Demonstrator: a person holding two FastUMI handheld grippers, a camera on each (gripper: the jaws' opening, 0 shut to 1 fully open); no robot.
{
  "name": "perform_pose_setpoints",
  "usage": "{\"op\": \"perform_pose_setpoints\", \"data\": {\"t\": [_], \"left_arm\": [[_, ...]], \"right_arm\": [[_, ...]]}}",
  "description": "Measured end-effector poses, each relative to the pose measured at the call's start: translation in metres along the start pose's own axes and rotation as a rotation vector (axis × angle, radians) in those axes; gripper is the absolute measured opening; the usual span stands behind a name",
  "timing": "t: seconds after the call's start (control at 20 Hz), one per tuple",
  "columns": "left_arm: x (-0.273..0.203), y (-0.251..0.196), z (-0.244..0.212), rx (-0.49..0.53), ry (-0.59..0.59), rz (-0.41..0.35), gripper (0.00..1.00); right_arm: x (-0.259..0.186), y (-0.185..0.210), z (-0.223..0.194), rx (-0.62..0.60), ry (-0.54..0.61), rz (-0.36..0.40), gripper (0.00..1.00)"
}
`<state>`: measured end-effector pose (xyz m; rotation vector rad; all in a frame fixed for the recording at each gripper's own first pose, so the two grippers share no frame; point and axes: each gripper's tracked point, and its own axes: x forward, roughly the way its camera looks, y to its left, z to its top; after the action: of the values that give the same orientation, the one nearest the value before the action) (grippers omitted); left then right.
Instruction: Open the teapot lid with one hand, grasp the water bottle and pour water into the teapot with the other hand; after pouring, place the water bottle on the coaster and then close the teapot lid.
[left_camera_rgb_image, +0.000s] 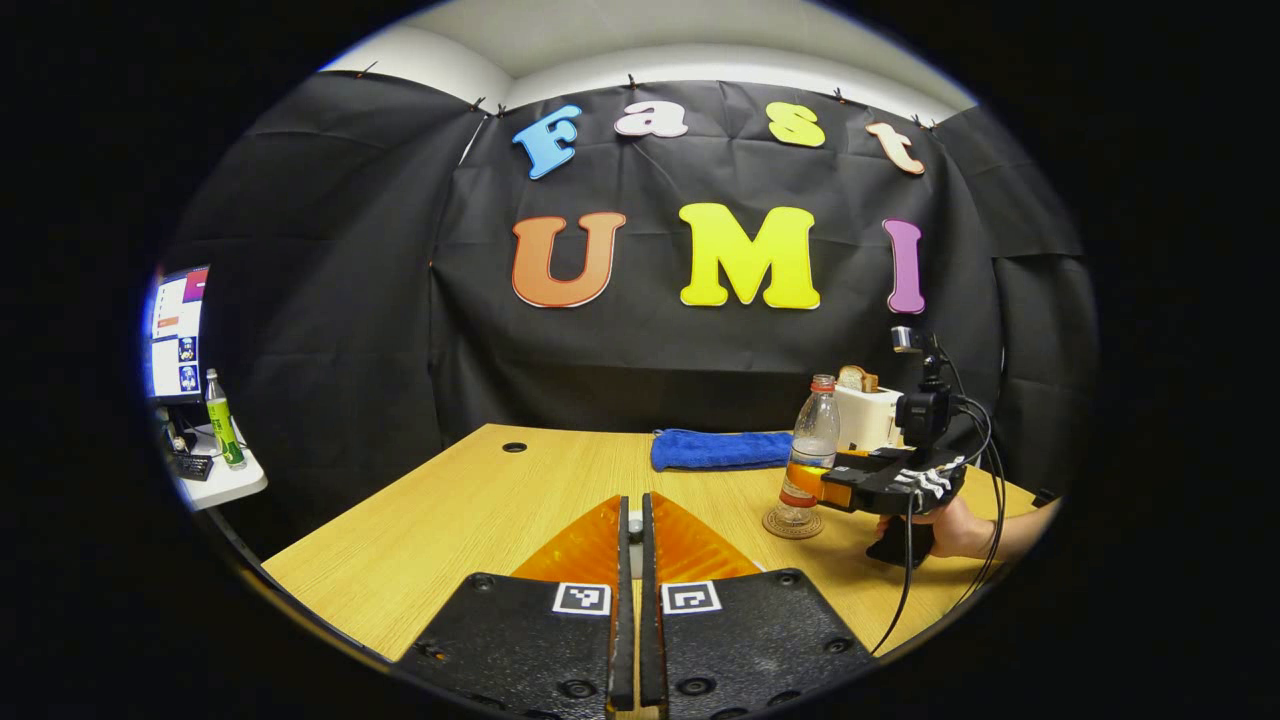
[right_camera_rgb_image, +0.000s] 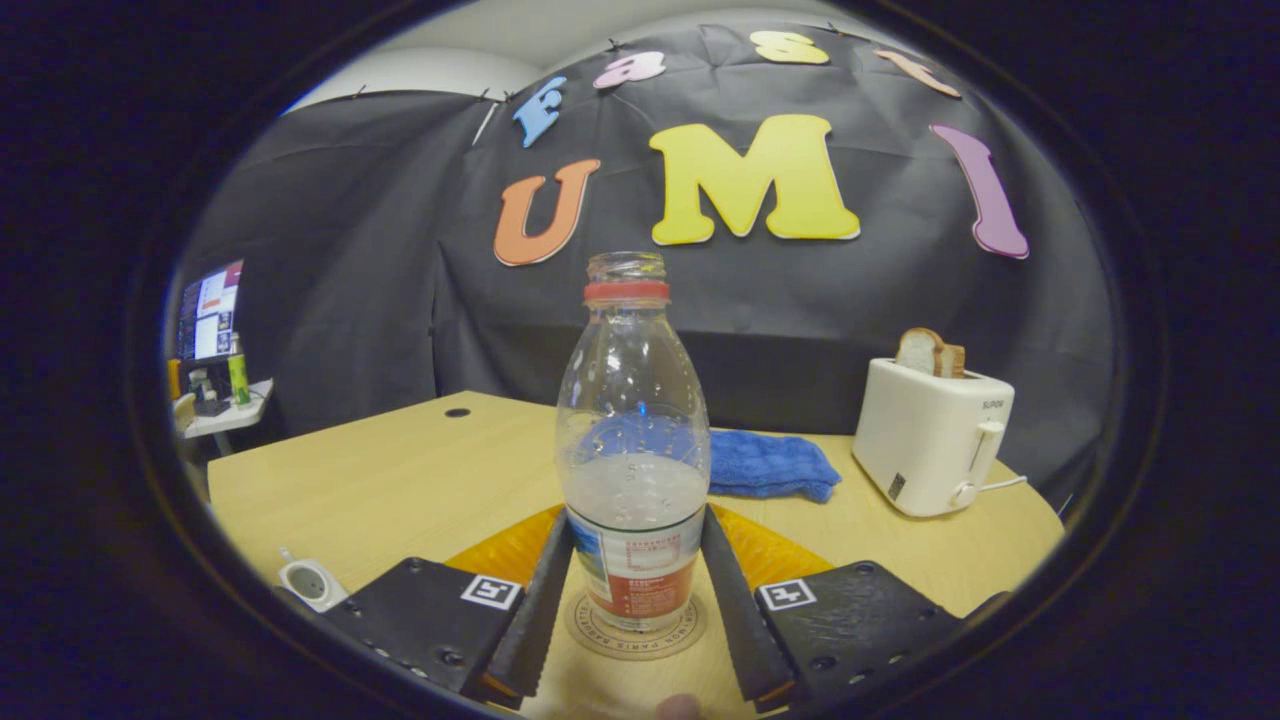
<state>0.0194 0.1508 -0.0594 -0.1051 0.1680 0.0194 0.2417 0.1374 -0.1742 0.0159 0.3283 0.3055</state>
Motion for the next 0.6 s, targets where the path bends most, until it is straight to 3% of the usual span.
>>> {"op": "perform_pose_setpoints", "data": {"t": [0.05,0.45,0.6], "left_arm": [[-0.0003,-0.0017,0.0006,0.0,0.0,-0.002,0.02],[-0.0011,-0.0025,0.0013,0.004,0.002,-0.004,0.05],[-0.0023,-0.0023,0.0023,0.003,-0.002,-0.005,0.05]], "right_arm": [[0.0006,-0.0006,-0.0016,0.006,0.002,-0.002,0.72],[0.0001,-0.0006,-0.0077,-0.003,0.013,-0.016,0.76],[-0.0022,0.0008,-0.0091,0.003,0.013,-0.016,0.92]]}}
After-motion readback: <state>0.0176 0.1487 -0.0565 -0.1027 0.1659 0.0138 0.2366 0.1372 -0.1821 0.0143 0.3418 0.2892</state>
